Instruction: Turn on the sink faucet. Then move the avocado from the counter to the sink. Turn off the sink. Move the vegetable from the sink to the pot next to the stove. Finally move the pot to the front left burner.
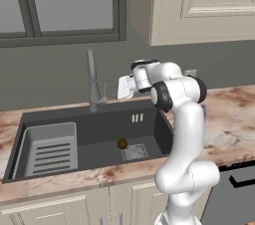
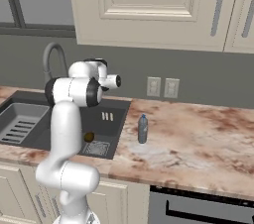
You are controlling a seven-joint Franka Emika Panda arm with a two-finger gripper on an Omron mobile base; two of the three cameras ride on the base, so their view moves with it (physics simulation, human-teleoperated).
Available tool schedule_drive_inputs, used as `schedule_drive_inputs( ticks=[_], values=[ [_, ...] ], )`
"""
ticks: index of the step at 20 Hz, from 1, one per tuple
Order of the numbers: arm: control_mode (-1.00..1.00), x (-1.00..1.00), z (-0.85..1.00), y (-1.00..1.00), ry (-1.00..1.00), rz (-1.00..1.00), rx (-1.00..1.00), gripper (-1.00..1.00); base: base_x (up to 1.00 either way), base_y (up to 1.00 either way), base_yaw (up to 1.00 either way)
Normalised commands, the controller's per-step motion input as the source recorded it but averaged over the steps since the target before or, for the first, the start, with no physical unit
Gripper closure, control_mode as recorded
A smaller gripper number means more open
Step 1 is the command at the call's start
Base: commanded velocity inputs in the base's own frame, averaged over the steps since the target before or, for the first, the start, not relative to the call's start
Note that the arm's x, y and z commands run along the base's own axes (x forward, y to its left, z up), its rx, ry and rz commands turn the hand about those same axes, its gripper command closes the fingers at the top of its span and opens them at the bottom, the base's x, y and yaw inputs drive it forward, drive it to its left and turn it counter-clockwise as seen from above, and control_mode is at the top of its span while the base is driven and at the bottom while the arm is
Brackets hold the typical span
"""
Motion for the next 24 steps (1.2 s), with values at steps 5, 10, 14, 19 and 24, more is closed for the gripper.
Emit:
schedule_drive_inputs(
  ticks=[5, 10, 14, 19, 24],
  values=[
    [-1.00, -0.48, 0.20, -0.36, 0.00, -0.08, 0.02, -1.00, 0.00, 0.00, 0.00],
    [-1.00, -0.40, 0.53, -0.22, 0.00, -0.09, 0.00, -1.00, 0.00, 0.00, 0.00],
    [-1.00, -0.38, 0.59, -0.16, 0.01, -0.10, 0.00, -1.00, 0.00, 0.00, 0.00],
    [-1.00, -0.51, 0.37, -0.09, 0.08, -0.09, 0.00, -1.00, 0.00, 0.00, 0.00],
    [-1.00, -0.65, 0.02, -0.01, 0.16, -0.08, 0.00, -1.00, 0.00, 0.00, 0.00]
  ],
)
